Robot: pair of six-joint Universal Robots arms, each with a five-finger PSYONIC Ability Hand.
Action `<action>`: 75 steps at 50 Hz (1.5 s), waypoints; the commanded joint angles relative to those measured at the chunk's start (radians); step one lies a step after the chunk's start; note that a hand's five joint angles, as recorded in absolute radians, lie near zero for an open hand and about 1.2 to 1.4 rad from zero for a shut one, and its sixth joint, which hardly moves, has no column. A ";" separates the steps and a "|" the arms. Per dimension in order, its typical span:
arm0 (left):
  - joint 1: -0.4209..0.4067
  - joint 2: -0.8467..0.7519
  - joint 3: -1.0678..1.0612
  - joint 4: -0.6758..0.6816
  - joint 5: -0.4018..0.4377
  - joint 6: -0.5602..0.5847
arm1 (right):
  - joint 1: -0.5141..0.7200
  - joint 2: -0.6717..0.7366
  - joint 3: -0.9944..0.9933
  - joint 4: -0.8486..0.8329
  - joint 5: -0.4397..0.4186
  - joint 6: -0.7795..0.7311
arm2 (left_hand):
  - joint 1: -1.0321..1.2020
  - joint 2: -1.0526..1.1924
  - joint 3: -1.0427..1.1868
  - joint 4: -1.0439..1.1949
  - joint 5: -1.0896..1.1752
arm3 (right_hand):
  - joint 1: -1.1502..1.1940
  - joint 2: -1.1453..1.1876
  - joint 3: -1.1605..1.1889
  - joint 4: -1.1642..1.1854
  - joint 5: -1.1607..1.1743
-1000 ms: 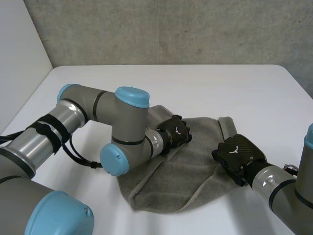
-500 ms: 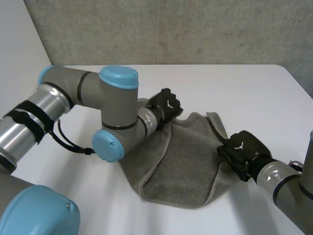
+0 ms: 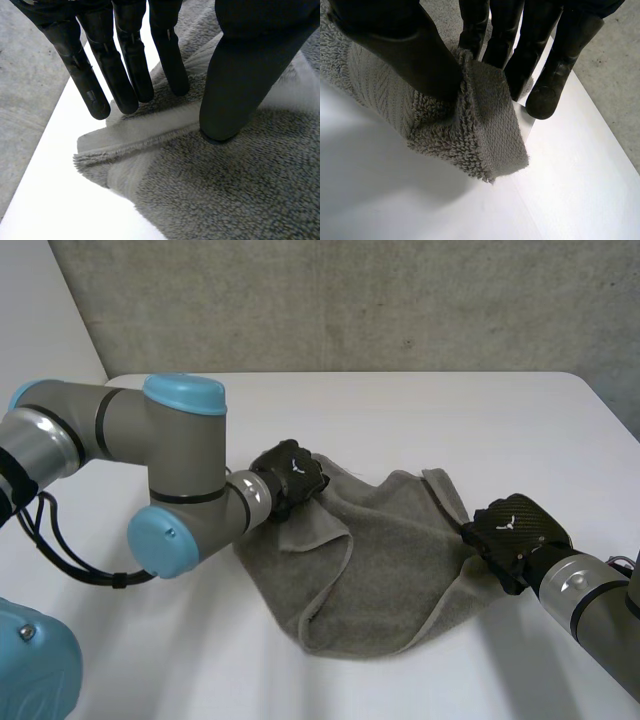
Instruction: Fold the towel.
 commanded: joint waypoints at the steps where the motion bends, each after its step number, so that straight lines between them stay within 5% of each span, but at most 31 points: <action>1: 0.000 0.028 -0.068 0.077 0.026 -0.002 | 0.001 0.003 0.001 0.000 0.000 0.000 | 0.100 0.100 0.100 0.099 0.104 | 0.070 0.066 0.077 0.055 0.060; 12: -0.017 0.069 -0.127 0.183 0.026 -0.030 | 0.001 0.007 0.004 0.000 -0.002 -0.003 | -0.161 -0.161 -0.161 -0.162 -0.157 | 0.070 0.066 0.077 0.055 0.060; 30: -0.026 0.204 -0.391 0.232 0.059 -0.042 | 0.001 0.016 0.007 -0.002 -0.003 -0.005 | -0.188 -0.188 -0.188 -0.188 -0.184 | 0.070 0.066 0.077 0.055 0.060; 39: -0.089 0.263 -0.451 0.346 0.037 -0.301 | 0.003 0.026 0.007 -0.002 -0.002 -0.006 | -0.191 -0.191 -0.191 -0.191 -0.187 | 0.070 0.066 0.077 0.055 0.060; 50: -0.152 0.165 -0.397 0.444 -0.089 -0.355 | 0.003 0.024 0.013 -0.002 -0.002 -0.006 | -0.176 -0.176 -0.176 -0.177 -0.172 | 0.070 0.066 0.077 0.055 0.060; 75: -0.158 -0.024 -0.237 0.450 -0.115 -0.355 | 0.003 0.027 0.013 -0.002 -0.002 -0.009 | 0.009 0.009 0.009 0.008 0.013 | 0.070 0.066 0.077 0.055 0.060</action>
